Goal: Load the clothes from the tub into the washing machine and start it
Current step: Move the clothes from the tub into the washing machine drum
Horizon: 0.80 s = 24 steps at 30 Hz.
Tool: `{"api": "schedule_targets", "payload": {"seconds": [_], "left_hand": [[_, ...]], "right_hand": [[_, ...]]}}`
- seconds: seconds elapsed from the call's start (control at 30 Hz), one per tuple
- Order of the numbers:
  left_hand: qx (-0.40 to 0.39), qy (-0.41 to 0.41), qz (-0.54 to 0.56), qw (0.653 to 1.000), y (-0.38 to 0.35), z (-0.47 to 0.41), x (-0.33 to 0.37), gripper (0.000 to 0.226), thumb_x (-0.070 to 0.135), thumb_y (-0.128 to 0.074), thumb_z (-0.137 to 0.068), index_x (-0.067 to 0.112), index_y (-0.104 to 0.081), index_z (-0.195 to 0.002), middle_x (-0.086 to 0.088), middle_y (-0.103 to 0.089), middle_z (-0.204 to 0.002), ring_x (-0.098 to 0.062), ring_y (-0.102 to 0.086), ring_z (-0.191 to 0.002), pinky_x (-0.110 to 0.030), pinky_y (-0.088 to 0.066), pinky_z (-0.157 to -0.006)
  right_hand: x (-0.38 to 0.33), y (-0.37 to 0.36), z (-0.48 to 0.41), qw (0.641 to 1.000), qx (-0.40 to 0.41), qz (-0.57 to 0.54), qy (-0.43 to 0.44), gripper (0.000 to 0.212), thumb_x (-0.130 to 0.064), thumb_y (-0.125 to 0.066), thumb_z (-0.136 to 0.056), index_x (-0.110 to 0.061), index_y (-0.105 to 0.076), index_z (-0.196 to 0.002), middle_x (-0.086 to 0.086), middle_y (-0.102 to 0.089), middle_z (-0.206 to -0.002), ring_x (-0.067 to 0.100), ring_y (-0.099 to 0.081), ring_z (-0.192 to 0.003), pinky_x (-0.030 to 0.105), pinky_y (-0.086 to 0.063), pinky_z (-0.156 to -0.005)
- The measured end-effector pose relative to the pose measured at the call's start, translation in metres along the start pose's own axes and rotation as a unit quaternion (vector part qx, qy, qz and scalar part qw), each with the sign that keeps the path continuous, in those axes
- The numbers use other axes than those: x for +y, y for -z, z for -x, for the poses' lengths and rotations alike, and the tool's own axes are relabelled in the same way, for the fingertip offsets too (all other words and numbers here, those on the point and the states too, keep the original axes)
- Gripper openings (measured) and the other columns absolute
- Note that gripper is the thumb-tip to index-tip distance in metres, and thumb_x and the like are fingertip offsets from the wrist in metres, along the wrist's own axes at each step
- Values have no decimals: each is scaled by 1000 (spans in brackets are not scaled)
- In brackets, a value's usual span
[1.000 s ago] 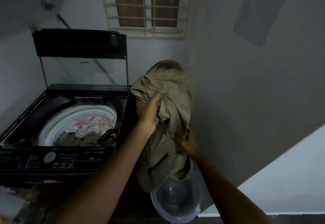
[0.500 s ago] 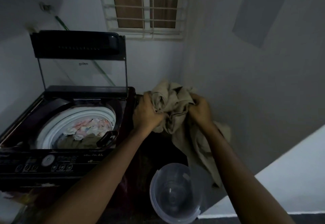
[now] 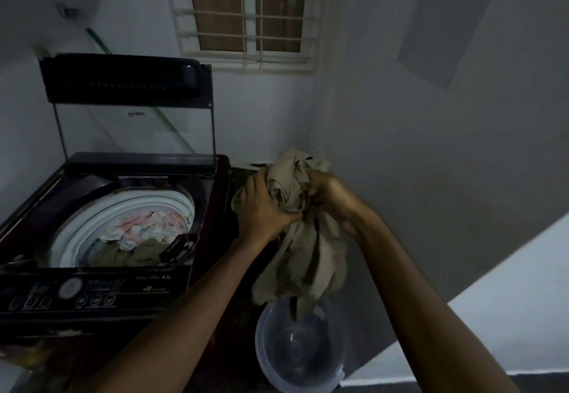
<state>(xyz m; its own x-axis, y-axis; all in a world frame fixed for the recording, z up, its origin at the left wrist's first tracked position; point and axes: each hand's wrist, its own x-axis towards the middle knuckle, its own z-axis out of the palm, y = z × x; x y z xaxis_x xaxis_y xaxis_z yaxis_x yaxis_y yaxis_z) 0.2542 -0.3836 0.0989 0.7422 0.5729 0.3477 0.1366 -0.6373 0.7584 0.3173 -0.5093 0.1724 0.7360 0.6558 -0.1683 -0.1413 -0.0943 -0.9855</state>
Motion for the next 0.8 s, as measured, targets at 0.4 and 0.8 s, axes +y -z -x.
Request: {"api": "schedule_targets", "payload": {"seconds": [0.4, 0.8], "left_hand": [[133, 193, 229, 945, 7, -35, 11, 96, 53, -82, -46, 26, -45, -130, 3, -61, -127, -19, -61, -111, -37, -50, -98], [136, 205, 320, 915, 53, -52, -25, 79, 47, -87, -49, 34, -54, -120, 15, -66, -116, -7, -64, -103, -36, -53, -96]], "right_hand": [[102, 18, 28, 917, 207, 340, 23, 140, -66, -82, -50, -33, 11, -149, -10, 3, -160, 15, 0, -147, 50, -13, -118], [133, 11, -19, 958, 282, 42, -4, 36, -20, -62, -85, 6, -60, -110, 27, -63, -112, 38, -61, -104, 38, -53, -70]]}}
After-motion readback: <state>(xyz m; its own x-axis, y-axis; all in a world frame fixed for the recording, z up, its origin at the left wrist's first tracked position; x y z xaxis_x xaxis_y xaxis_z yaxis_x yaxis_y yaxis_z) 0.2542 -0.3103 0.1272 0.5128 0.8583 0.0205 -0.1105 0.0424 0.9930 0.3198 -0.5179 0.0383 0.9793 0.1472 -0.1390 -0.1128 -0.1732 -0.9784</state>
